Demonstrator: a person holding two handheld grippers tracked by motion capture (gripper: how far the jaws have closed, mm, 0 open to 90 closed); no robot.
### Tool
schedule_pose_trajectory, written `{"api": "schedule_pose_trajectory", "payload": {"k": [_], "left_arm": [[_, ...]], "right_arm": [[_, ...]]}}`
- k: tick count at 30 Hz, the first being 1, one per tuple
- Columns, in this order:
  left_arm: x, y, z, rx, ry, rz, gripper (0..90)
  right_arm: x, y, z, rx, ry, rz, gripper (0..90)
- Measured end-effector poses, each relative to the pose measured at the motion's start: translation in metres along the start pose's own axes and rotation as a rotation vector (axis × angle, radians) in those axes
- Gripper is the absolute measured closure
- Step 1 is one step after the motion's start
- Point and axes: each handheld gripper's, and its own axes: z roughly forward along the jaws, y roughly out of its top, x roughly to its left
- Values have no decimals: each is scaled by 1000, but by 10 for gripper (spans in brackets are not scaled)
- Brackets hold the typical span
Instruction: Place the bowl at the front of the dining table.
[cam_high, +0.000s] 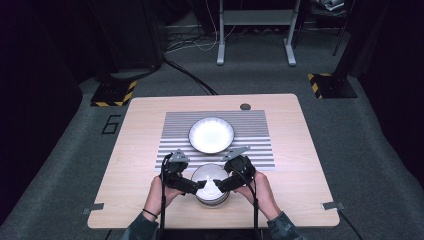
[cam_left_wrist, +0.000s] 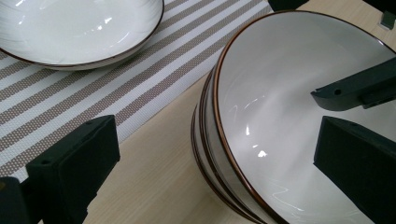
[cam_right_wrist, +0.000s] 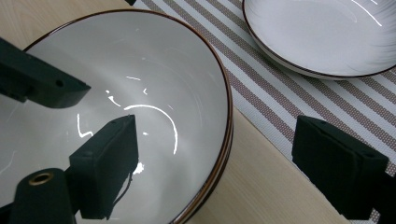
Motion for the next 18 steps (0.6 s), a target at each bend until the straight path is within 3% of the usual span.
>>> {"api": "schedule_pose_trajectory", "payload": {"k": [5,10,18], "left_arm": [[-1,-1,7,28,-9,-5,1],[-2,1,10,39,-6,1,23],[-4,2,16,67,15,2,198]], "right_arm": [[3,4,7,25,8,-4,147],[4,4,10,34,8,-10,215],[5,2,13,56,26,-14,352]]}}
